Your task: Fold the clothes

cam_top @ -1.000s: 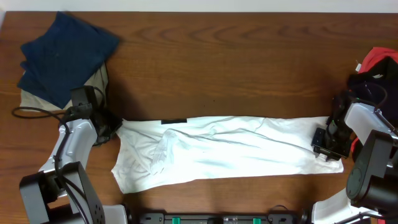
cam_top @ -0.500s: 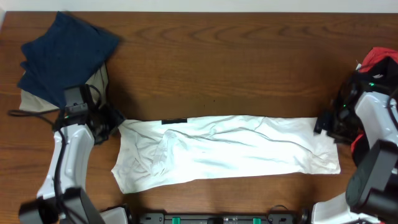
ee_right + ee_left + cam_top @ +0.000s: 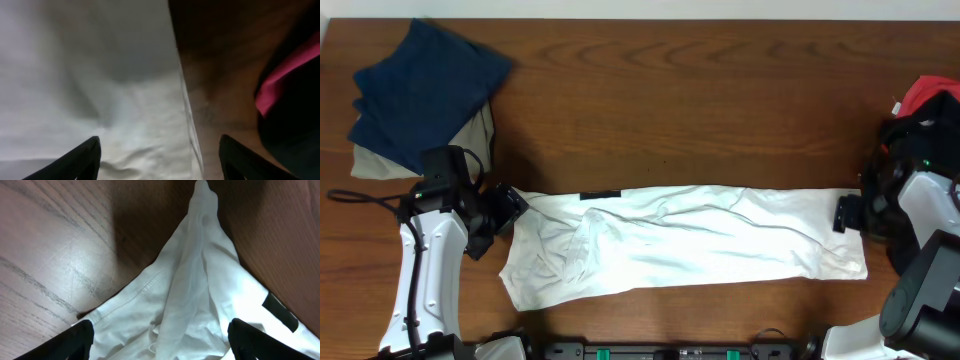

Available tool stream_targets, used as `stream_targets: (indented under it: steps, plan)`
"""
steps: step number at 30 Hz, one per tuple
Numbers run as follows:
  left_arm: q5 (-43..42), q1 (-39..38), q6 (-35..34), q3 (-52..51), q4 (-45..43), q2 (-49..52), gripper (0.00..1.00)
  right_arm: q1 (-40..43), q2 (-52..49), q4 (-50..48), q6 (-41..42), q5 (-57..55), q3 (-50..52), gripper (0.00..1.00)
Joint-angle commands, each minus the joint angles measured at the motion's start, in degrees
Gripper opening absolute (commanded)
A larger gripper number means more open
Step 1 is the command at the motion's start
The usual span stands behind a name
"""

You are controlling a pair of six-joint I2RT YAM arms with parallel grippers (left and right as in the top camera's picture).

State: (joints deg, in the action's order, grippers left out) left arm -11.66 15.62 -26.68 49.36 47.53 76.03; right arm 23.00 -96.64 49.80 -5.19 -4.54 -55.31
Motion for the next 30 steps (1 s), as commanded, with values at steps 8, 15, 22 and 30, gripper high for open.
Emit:
stream_targets:
  steps: [8,15,22,30]
  plan:
    - [0.31,0.17,1.38,0.57,0.22,0.20,0.87,1.73,-0.13,-7.06,-3.63,2.34,8.22,0.64]
    - [0.31,0.17,1.40,0.57,0.22,0.20,0.87,1.68,-0.13,-7.39,-8.41,10.99,8.61,0.40]
    - [0.28,0.17,1.40,0.57,0.22,0.20,0.87,1.70,-0.11,-7.87,-7.10,10.45,8.13,0.01]
    - [0.28,0.17,1.40,0.57,0.22,0.20,0.87,1.86,-0.11,-0.13,-4.48,8.57,-2.60,0.01]
